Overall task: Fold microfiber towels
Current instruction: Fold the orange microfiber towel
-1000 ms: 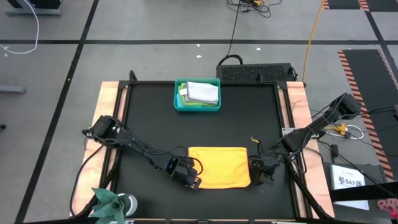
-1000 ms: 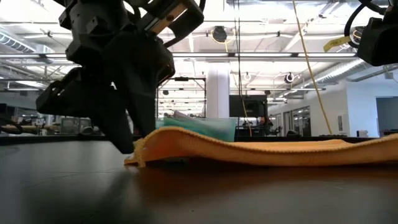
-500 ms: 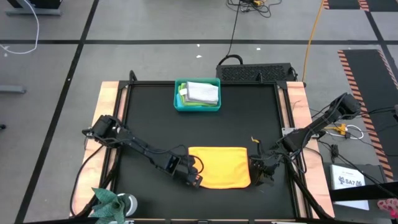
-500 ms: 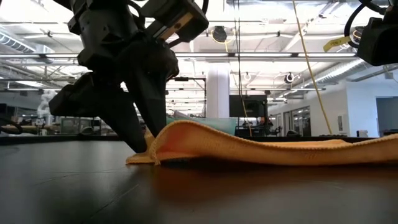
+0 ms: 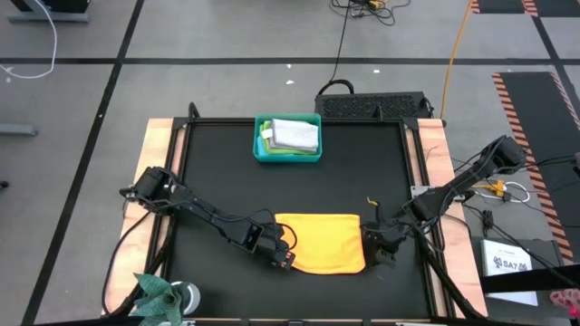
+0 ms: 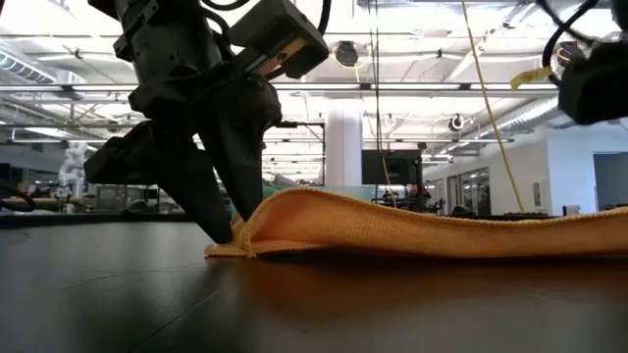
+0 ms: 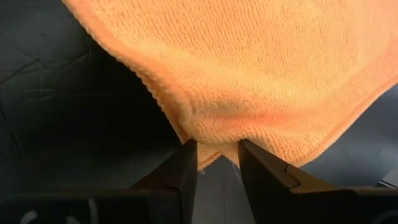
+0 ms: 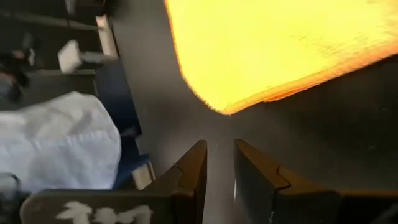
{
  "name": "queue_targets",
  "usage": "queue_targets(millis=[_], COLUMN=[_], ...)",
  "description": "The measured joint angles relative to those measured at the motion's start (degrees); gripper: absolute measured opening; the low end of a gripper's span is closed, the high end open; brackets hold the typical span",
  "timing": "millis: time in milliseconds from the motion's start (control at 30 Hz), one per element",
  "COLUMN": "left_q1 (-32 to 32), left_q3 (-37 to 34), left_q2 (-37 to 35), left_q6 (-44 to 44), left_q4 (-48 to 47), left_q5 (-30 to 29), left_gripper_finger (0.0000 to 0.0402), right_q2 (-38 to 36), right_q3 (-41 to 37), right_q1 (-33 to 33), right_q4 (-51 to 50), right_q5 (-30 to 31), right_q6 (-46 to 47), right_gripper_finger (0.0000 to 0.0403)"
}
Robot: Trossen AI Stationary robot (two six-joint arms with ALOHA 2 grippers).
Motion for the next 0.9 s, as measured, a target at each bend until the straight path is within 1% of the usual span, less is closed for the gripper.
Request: queue_targets(millis=[67, 167, 333, 467, 600, 733, 900], left_q1=[0.01, 0.01, -0.01, 0.01, 0.01, 0.01, 0.01], left_q3=[0.00, 0.00, 0.00, 0.00, 0.00, 0.00, 0.00], left_q2=[0.00, -0.02, -0.02, -0.02, -0.02, -0.02, -0.02], left_q6=[0.08, 0.55, 0.94, 1.51, 1.51, 1.51, 1.51], left_q4=[0.01, 0.02, 0.26, 0.26, 0.26, 0.26, 0.26], left_q5=[0.00, 0.00, 0.01, -0.01, -0.02, -0.06, -0.07], left_gripper_finger=[0.0118, 0.0118, 0.0118, 0.0118, 0.0118, 0.0118, 0.0118], right_q2=[0.00, 0.20, 0.35, 0.35, 0.53, 1.80, 4.35], right_q3=[-1.51, -5.07, -11.55, -13.15, -13.17, -13.17, -13.10], right_q1=[-0.76, -1.34, -1.45, -1.70, -1.80, -1.82, -1.82], right_q4=[3.12, 10.33, 21.06, 24.10, 24.20, 24.05, 24.69], right_q5=[-0.81, -2.98, -2.62, -0.06, 1.55, 1.81, 1.72], right_q6=[3.19, 8.75, 17.20, 18.00, 17.95, 17.24, 15.39], right_gripper_finger=[0.0068, 0.0068, 0.0068, 0.0069, 0.0069, 0.0070, 0.0092])
